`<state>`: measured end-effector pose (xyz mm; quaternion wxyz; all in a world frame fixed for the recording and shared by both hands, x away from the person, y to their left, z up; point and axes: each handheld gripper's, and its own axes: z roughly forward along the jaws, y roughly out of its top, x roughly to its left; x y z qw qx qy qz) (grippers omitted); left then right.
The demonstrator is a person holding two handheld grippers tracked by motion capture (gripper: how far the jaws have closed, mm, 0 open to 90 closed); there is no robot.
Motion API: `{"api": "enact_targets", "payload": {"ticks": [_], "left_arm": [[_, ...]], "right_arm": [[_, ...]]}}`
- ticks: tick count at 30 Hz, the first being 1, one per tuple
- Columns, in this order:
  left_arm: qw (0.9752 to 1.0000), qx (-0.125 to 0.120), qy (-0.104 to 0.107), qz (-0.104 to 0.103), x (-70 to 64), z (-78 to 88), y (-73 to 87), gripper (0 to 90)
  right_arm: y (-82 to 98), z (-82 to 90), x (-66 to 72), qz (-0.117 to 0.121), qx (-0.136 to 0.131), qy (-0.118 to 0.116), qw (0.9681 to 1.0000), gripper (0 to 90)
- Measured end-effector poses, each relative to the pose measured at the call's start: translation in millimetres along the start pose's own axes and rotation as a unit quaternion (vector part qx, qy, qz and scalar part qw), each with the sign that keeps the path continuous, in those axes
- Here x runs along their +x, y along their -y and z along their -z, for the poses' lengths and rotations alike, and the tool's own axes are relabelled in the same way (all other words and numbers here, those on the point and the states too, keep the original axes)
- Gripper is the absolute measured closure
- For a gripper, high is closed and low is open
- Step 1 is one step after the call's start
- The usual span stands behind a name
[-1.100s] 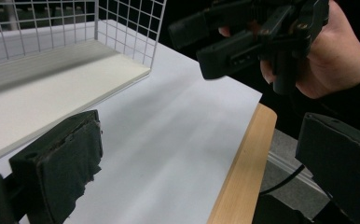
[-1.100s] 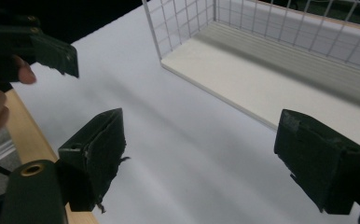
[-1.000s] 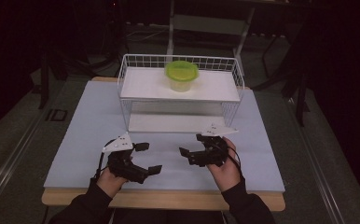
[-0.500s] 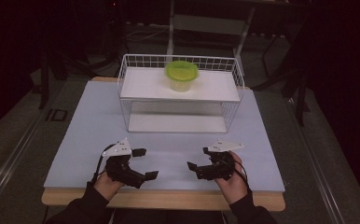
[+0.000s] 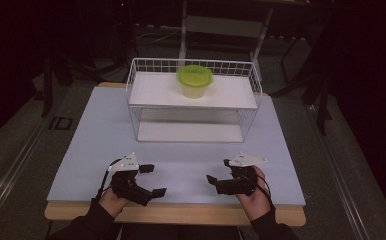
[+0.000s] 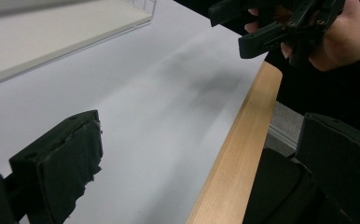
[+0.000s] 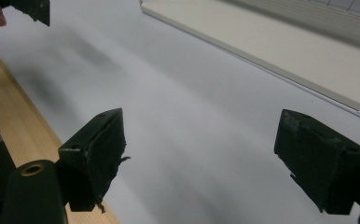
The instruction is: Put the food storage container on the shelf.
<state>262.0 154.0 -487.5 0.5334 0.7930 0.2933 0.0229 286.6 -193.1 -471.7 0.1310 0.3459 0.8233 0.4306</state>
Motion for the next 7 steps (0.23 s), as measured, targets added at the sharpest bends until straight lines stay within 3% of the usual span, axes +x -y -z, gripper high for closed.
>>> {"api": "enact_targets", "payload": {"ticks": [7], "left_arm": [[1.0,0.003,-0.006,0.003,2.5,-0.2,2.4,1.5]], "right_arm": [[2.6,-4.6,-4.3,-0.012,0.01,-0.002,0.9999,16.1]]}}
